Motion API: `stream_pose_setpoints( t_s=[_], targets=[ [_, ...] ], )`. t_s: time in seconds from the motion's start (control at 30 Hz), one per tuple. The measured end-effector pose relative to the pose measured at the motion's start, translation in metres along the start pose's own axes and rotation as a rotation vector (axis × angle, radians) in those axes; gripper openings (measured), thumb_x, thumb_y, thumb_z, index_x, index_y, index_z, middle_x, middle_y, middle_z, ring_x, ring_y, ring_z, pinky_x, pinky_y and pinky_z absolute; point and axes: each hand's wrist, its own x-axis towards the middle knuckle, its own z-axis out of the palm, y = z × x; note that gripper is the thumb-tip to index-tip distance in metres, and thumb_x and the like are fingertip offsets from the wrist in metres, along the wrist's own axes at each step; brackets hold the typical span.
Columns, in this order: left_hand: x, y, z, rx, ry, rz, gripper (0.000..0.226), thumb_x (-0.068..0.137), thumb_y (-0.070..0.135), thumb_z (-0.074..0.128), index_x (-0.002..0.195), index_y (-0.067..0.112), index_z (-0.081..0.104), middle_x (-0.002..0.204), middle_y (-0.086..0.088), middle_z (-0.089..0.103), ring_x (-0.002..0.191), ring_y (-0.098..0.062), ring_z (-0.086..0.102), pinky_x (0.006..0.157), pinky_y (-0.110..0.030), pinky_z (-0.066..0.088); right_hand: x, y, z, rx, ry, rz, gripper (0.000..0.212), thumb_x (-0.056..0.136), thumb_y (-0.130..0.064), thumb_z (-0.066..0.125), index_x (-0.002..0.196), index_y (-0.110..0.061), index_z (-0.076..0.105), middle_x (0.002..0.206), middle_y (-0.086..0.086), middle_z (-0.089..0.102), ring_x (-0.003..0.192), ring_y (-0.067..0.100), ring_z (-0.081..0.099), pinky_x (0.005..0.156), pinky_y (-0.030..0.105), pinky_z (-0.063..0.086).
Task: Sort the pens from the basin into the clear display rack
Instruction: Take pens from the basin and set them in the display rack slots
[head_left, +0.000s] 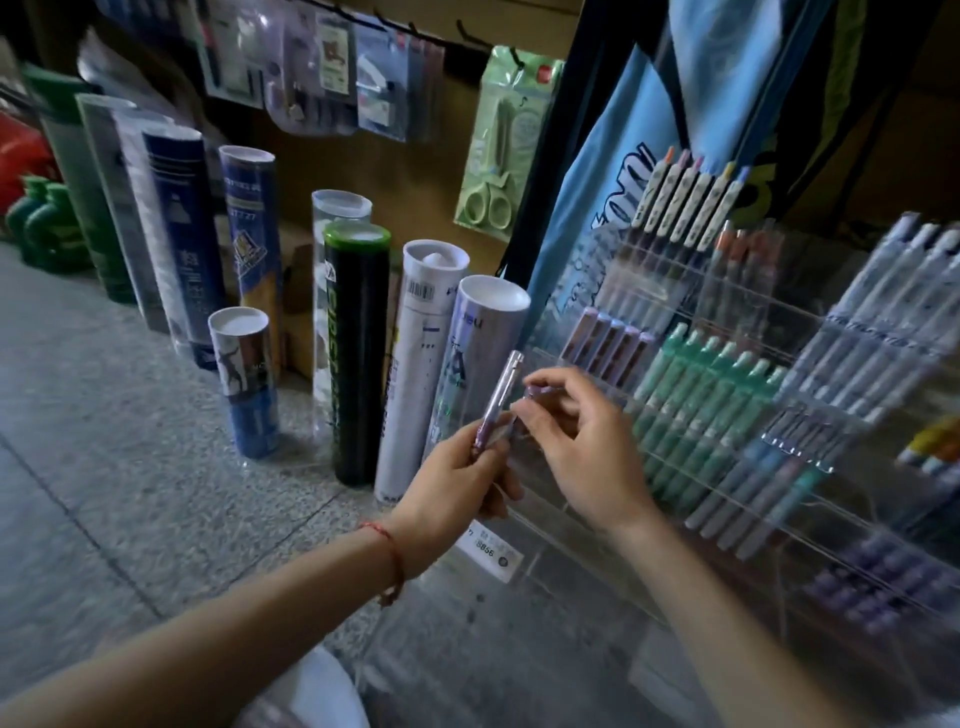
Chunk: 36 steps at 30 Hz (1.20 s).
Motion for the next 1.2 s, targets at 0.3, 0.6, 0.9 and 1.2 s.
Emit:
stream_pose_setpoints(
  t_s=[0.3, 0.6, 0.9, 1.2],
  targets=[
    [-0.001, -0.008, -0.003, -0.040, -0.027, 0.025, 0.024, 0.098, 0.015, 0.039, 0.099, 0.035, 0.052, 0.061, -0.003, 0.057, 0.047, -0.007, 0.050, 0.050, -0.018, 0.044, 0.001, 0.007, -0.004, -0.201, -0.116, 0.063, 0.016, 0.088, -0.017, 0.063, 0.082, -0.024, 0.050, 0.081, -0.003, 0.065, 0.077, 0.010, 0.065, 0.070, 0.028, 0.057],
    [0.000, -0.006, -0.012, 0.007, -0.015, 0.059, 0.023, 0.098, 0.015, 0.039, 0.105, 0.030, 0.054, 0.059, 0.000, 0.056, 0.041, -0.007, 0.044, 0.042, -0.016, 0.036, 0.006, 0.004, -0.002, 0.044, -0.104, 0.199, 0.017, 0.093, -0.010, 0.054, 0.085, -0.025, 0.056, 0.080, 0.005, 0.067, 0.069, 0.021, 0.068, 0.065, 0.033, 0.057],
    [-0.004, -0.012, -0.013, 0.031, -0.033, 0.055, 0.027, 0.098, 0.014, 0.039, 0.110, 0.035, 0.048, 0.059, -0.001, 0.056, 0.042, -0.007, 0.044, 0.043, -0.017, 0.037, -0.002, 0.002, -0.004, 0.099, 0.009, -0.009, 0.022, 0.091, -0.006, 0.056, 0.090, -0.029, 0.057, 0.089, 0.001, 0.067, 0.080, 0.005, 0.064, 0.068, 0.013, 0.048],
    [-0.006, -0.012, -0.012, 0.026, -0.032, 0.036, 0.020, 0.097, 0.013, 0.040, 0.082, 0.024, 0.049, 0.060, -0.005, 0.057, 0.044, -0.012, 0.043, 0.043, -0.018, 0.035, 0.001, 0.008, -0.006, -0.004, -0.063, -0.030, 0.022, 0.091, -0.008, 0.056, 0.091, -0.030, 0.055, 0.085, -0.005, 0.067, 0.082, 0.008, 0.066, 0.076, 0.027, 0.055]
  ],
)
